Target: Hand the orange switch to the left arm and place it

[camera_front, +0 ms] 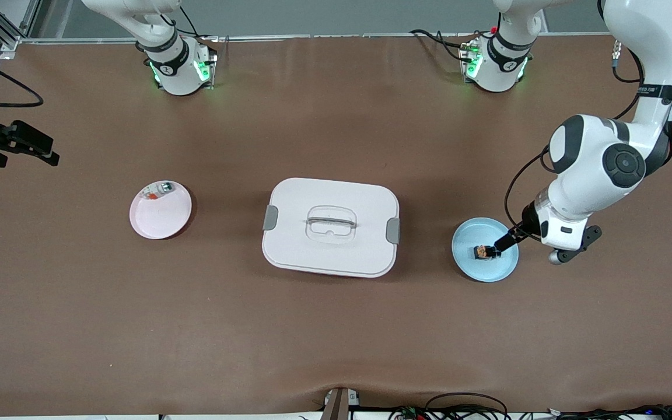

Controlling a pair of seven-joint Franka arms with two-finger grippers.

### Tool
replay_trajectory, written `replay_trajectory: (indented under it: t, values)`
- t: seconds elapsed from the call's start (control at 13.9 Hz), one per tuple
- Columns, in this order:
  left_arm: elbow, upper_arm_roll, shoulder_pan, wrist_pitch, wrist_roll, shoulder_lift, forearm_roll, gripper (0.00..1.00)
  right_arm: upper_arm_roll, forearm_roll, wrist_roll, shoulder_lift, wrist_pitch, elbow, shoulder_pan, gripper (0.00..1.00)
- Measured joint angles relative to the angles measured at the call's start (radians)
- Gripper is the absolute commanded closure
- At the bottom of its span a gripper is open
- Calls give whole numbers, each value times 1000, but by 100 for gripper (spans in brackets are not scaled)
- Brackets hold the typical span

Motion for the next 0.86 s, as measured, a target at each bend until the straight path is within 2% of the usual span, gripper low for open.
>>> replay_trajectory:
  t: [0.36, 0.65, 0.86]
  values:
    - [0, 22, 0, 0, 402, -46, -52, 0, 2, 0, -5, -1, -1, 0, 0, 0]
    - [6, 41, 1, -4, 447, -109, -55, 0, 1, 0, -5, -1, -1, 0, 0, 0]
    - [22, 52, 2, -79, 447, -182, -55, 0, 1, 0, -5, -1, -1, 0, 0, 0]
